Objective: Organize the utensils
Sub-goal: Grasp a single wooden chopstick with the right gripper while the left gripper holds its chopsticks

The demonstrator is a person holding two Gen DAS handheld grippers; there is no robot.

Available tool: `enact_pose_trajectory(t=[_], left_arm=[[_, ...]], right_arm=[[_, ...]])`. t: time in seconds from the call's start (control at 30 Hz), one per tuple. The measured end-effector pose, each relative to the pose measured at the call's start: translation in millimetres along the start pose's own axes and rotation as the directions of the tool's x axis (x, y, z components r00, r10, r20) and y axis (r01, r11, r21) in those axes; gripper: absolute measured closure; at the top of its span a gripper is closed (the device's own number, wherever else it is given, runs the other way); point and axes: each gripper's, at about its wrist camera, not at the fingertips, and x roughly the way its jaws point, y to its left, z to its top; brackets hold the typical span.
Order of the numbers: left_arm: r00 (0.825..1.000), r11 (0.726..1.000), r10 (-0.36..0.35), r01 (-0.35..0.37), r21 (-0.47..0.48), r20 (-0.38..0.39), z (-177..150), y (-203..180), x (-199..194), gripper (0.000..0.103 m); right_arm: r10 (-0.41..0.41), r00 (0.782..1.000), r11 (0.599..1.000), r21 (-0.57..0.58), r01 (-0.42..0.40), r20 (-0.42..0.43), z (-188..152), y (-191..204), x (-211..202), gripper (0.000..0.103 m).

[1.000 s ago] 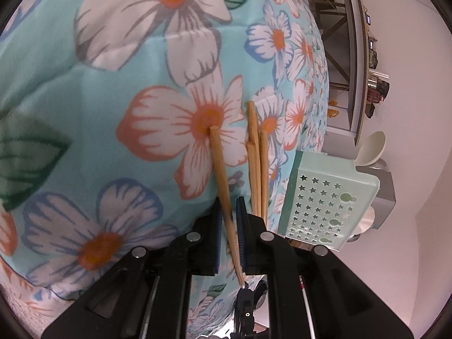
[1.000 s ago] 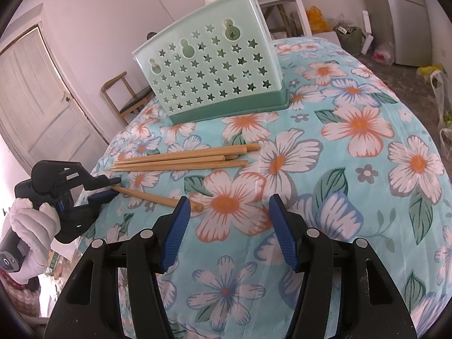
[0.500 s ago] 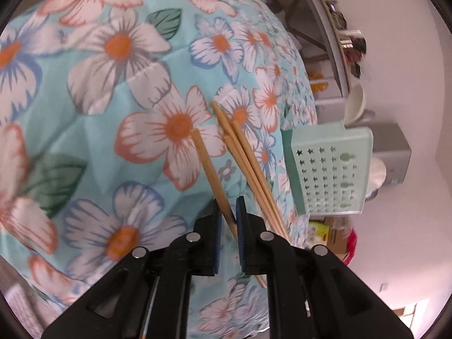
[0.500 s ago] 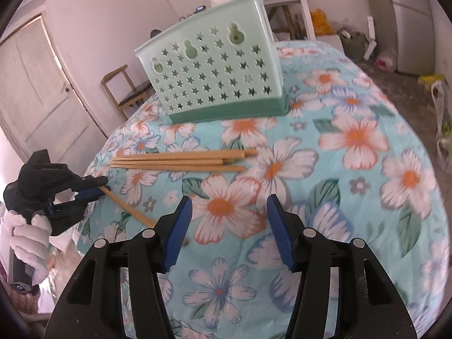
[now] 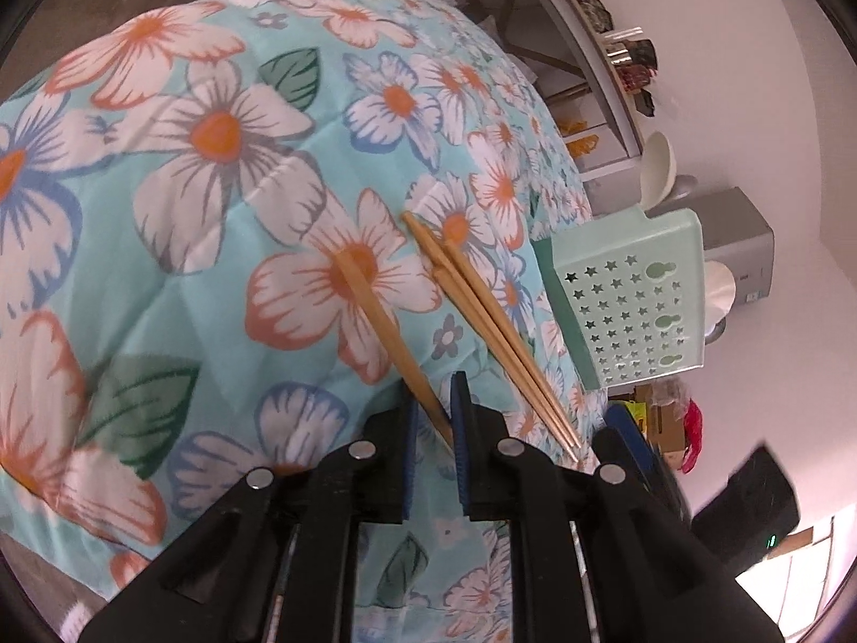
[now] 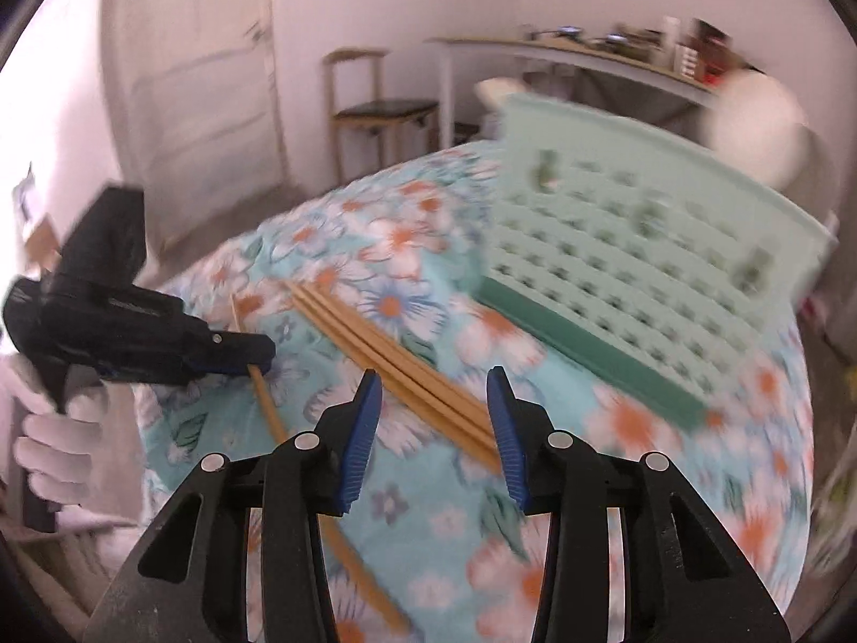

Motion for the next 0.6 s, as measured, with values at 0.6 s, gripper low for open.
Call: enact_pose_trajectory(t=[0.6], left_arm=[[1.000, 0.998, -0.010, 0.010, 0.061, -0.001, 0, -3, 2, 0.090]], right_arm=[[0.036, 0.985, 0.995, 0.100, -0.020, -0.168, -11, -20, 22, 0.083]])
